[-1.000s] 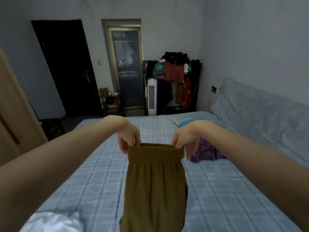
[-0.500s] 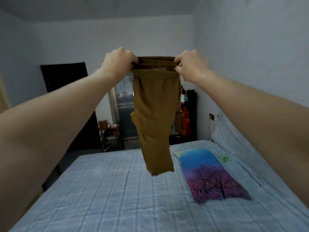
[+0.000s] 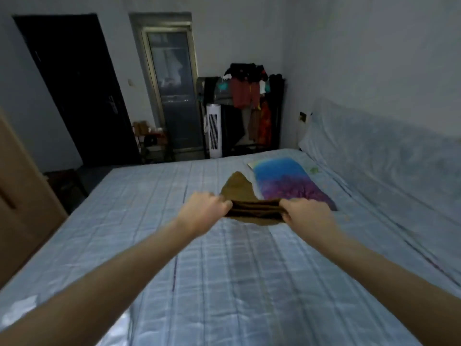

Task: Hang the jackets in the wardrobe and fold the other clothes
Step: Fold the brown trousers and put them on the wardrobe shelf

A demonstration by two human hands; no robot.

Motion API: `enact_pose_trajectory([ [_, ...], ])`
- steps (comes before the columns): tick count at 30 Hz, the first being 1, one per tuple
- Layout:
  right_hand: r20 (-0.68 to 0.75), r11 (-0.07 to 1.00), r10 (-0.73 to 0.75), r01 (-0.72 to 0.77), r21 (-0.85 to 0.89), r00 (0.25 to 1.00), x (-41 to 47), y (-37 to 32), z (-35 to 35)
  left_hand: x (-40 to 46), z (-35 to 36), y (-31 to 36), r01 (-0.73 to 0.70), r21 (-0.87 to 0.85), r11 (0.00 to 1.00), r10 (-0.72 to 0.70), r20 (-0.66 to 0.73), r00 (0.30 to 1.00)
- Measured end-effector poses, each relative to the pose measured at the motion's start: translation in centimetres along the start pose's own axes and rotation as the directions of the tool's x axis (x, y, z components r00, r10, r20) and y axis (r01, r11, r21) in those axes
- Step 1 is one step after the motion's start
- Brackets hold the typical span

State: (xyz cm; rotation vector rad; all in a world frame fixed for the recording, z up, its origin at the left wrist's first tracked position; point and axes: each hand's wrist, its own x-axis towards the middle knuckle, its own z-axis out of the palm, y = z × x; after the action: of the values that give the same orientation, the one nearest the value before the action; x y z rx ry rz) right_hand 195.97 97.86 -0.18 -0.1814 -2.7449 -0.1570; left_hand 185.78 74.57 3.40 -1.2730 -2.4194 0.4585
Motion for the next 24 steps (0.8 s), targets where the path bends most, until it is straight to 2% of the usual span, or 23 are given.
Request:
enact_pose_trajectory([
  [3, 0.216, 0.999, -0.026, 0.017, 0.043, 0.976, -9.7, -2.4, 6.6, -6.7, 7.6, 7.2, -0.089, -0.127, 0.988, 0.107, 0.142, 0.984],
  [6, 0.417, 0.994, -0.08, 0.044, 0.095, 0.905, -18.1, -4.4, 12.0, -13.4, 14.2, 14.1, -0.082, -0.205, 0.975, 0.144, 0.311, 0.939],
  [9, 0.51, 0.984, -0.171, 0.116, 0.137, 0.843, -24.9, -6.5, 13.0, -19.7, 17.0, 19.5, -0.105, -0.338, 0.935, 0.255, 0.438, 0.862],
  [12, 0.617, 0.966, -0.247, 0.137, 0.221, 0.747, -29.2, -7.1, 13.3, -22.2, 14.6, 23.1, -0.184, -0.363, 0.913, 0.359, 0.507, 0.784],
  [14, 0.702, 0.96, -0.264, 0.108, 0.26, 0.661, -30.4, -7.1, 13.3, -22.7, 13.6, 24.4, -0.157, -0.438, 0.885, 0.409, 0.568, 0.714],
  [15, 0.746, 0.96, -0.266, 0.096, 0.263, 0.611, -30.6, -7.0, 13.4, -22.5, 13.5, 24.6, -0.142, -0.458, 0.877, 0.415, 0.577, 0.703],
  [19, 0.761, 0.953, -0.257, 0.023, 0.303, 0.595, -29.3, -5.8, 13.9, -20.3, 14.0, 23.3, -0.024, -0.559, 0.829, 0.405, 0.57, 0.715],
  [24, 0.763, 0.91, -0.244, -0.131, 0.394, 0.598, -24.1, -3.1, 15.2, -13.6, 15.4, 18.6, 0.013, -0.677, 0.736, 0.491, 0.546, 0.678],
])
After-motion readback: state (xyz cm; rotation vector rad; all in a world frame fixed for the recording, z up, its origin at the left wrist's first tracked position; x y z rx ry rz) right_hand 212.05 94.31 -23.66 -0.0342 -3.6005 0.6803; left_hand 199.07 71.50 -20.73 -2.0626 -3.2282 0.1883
